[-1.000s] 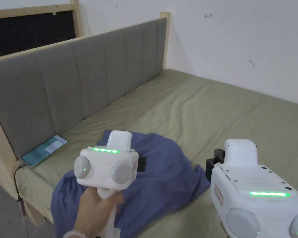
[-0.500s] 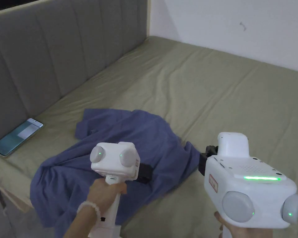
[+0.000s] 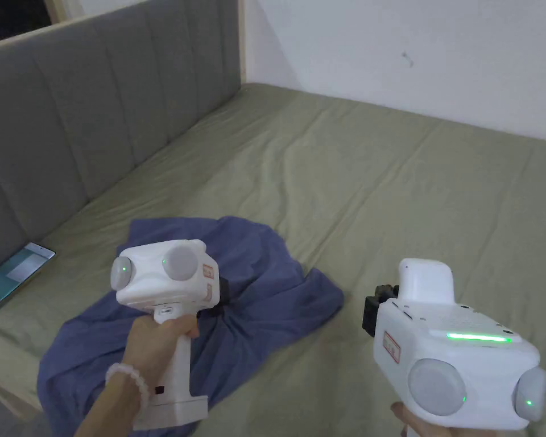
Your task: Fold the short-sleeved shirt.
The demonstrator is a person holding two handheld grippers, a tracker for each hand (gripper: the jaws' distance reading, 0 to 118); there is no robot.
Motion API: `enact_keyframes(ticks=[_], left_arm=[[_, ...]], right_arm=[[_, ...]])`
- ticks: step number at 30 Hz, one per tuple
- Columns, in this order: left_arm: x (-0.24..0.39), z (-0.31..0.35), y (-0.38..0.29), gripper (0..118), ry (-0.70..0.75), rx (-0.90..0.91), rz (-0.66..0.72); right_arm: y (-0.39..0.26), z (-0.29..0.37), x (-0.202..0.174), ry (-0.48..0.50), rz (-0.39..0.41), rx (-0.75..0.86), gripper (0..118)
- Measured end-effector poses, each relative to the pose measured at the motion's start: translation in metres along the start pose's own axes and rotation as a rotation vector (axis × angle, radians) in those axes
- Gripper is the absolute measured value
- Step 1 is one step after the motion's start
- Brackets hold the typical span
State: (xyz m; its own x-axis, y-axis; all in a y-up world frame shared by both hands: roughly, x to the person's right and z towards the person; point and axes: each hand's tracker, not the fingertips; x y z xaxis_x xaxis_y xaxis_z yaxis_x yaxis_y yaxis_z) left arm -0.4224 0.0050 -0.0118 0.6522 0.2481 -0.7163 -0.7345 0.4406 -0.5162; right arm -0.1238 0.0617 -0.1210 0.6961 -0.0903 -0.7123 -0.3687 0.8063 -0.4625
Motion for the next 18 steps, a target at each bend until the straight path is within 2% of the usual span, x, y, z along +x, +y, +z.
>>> enact_keyframes(ticks=[3, 5, 9, 12, 16, 18], left_arm=[[0.029, 0.034, 0.016, 5, -0.009, 0.086, -0.055], [0.052, 0.055, 0.024, 5, -0.114, 0.140, -0.040], [0.142, 0.096, 0.034, 5, -0.221, 0.214, -0.183], [0.217, 0.123, 0.027, 5, -0.375, 0.256, -0.289], [0.303, 0.145, -0.003, 5, -0.587, 0.233, -0.393], [0.340, 0.146, -0.028, 5, -0.654, 0.130, -0.409]], right_arm=[[0.004, 0.015, 0.024, -0.020, -0.062, 0.029, 0], [0.007, 0.029, 0.040, -0.052, -0.078, 0.058, 0], [0.012, 0.067, 0.087, -0.132, -0.159, 0.120, 0], [0.015, 0.100, 0.126, -0.219, -0.213, 0.167, 0], [0.014, 0.149, 0.176, -0.354, -0.282, 0.232, 0], [0.010, 0.173, 0.198, -0.426, -0.321, 0.256, 0]])
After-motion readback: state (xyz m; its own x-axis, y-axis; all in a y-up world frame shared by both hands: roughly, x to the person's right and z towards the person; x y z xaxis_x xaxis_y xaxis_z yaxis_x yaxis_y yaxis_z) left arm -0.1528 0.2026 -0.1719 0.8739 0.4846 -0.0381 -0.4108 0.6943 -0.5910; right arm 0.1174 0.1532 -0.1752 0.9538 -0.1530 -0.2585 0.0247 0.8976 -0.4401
